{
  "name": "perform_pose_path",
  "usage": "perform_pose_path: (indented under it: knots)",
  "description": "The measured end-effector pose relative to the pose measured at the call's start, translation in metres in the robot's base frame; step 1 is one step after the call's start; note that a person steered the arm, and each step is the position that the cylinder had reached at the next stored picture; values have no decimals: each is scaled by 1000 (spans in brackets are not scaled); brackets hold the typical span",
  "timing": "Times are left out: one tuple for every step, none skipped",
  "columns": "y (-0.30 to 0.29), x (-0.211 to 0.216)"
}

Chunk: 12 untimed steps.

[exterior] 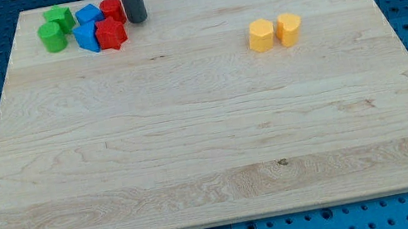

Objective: Slide the yellow heart towards the red circle

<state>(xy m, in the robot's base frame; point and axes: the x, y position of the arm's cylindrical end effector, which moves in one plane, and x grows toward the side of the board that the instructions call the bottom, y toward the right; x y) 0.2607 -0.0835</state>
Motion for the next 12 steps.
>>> perform_pose_path:
  knots:
    - [8, 0]
    - [14, 0]
    - [22, 0]
    - [29, 0]
    - [38, 0]
    - [46, 0]
    - [56, 0]
    - [67, 0]
    - [79, 0]
    - [91, 0]
    - [105, -1]
    - [118, -3]
